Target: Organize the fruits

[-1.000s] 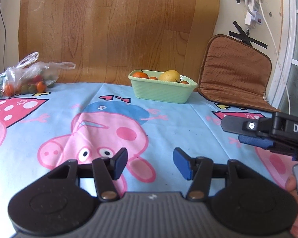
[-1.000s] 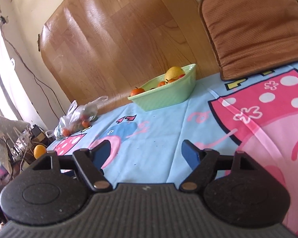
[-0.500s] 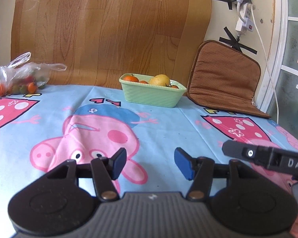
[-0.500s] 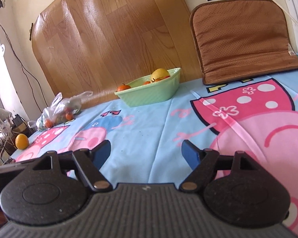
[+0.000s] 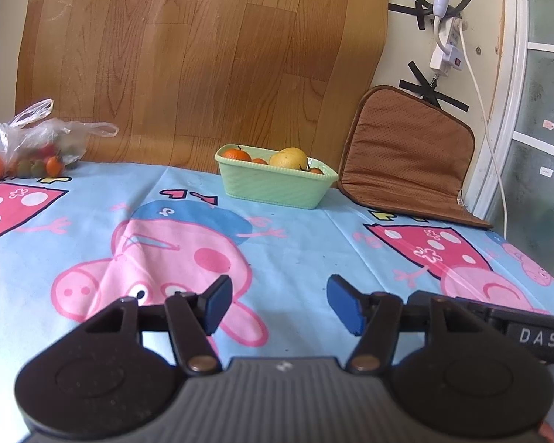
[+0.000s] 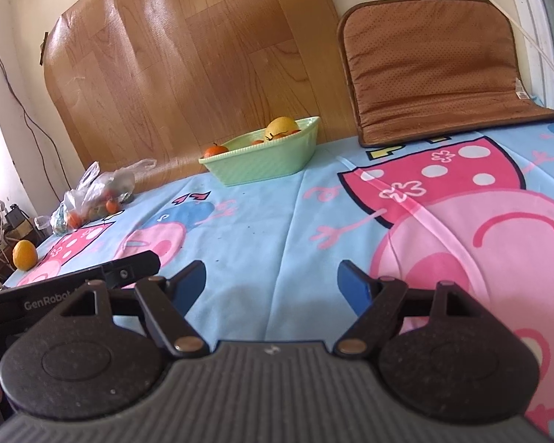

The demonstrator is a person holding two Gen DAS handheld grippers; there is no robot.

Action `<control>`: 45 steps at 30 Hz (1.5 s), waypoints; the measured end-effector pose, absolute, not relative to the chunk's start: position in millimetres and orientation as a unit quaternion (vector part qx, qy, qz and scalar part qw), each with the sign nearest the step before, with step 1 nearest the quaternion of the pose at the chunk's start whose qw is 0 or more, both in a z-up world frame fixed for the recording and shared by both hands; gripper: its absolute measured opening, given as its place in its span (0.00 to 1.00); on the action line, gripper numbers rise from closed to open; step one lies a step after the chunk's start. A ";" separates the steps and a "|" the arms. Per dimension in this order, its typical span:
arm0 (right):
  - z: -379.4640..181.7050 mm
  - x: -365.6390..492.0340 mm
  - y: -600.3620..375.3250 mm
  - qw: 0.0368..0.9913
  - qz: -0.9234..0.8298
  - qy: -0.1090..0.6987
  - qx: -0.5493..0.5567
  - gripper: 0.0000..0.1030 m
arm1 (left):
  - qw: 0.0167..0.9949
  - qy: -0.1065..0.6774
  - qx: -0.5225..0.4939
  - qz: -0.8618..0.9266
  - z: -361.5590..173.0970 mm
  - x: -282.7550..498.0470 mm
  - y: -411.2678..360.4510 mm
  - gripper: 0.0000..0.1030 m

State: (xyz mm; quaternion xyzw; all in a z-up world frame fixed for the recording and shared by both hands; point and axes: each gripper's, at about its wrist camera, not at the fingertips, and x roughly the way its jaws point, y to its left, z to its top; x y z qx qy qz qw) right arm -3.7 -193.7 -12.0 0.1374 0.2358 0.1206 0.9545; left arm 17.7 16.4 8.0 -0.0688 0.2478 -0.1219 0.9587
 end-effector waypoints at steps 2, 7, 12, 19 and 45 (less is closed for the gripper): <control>-12.9 -2.1 -194.3 0.953 0.122 0.237 0.142 0.78 | 0.957 0.253 -0.069 -0.125 7.5 19.7 16.2 0.56; -12.6 -3.4 -191.3 0.954 0.130 0.233 0.137 0.78 | 0.958 0.247 -0.074 -0.128 7.3 18.3 17.7 0.57; -12.5 -6.6 -197.6 0.954 0.123 0.227 0.153 0.79 | 0.959 0.239 -0.080 -0.127 8.1 16.5 19.9 0.57; -11.7 -6.5 -194.2 0.955 0.118 0.229 0.145 0.79 | 0.960 0.236 -0.084 -0.129 8.7 15.2 20.6 0.57; -12.1 -6.8 -196.1 0.953 0.128 0.231 0.148 0.80 | 0.961 0.236 -0.079 -0.120 8.2 15.2 19.3 0.59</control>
